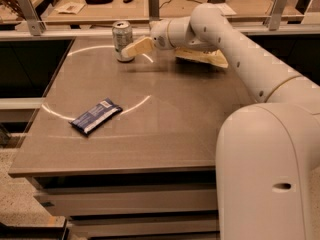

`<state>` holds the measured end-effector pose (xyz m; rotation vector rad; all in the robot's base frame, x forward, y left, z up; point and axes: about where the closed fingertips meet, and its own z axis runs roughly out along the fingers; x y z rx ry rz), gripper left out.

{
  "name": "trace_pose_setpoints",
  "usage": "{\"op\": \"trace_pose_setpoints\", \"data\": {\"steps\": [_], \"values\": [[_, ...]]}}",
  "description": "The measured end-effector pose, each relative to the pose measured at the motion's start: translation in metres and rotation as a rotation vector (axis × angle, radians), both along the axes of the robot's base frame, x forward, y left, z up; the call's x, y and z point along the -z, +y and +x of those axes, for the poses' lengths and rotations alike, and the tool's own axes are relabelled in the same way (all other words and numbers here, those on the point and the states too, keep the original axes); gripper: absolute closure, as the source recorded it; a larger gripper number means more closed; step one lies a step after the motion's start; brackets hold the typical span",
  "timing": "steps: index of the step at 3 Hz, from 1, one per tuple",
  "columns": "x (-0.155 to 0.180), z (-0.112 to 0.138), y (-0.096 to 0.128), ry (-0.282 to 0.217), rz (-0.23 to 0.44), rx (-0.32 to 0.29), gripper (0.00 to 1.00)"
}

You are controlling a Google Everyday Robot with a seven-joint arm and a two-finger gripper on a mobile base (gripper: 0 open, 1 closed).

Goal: Pick 7up can

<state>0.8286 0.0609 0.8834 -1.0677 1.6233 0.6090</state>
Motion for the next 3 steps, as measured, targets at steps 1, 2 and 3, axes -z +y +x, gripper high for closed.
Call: {"op": "trace_pose_setpoints", "data": {"steps": [1, 2, 3], "values": [[0.005, 0.01, 0.014, 0.004, 0.014, -0.013, 0.0], [0.004, 0.018, 0.03, 0.013, 0.029, -0.026, 0.0], [-0.014, 0.0, 0.053, 0.047, 0.066, -0.107, 0.18]]}}
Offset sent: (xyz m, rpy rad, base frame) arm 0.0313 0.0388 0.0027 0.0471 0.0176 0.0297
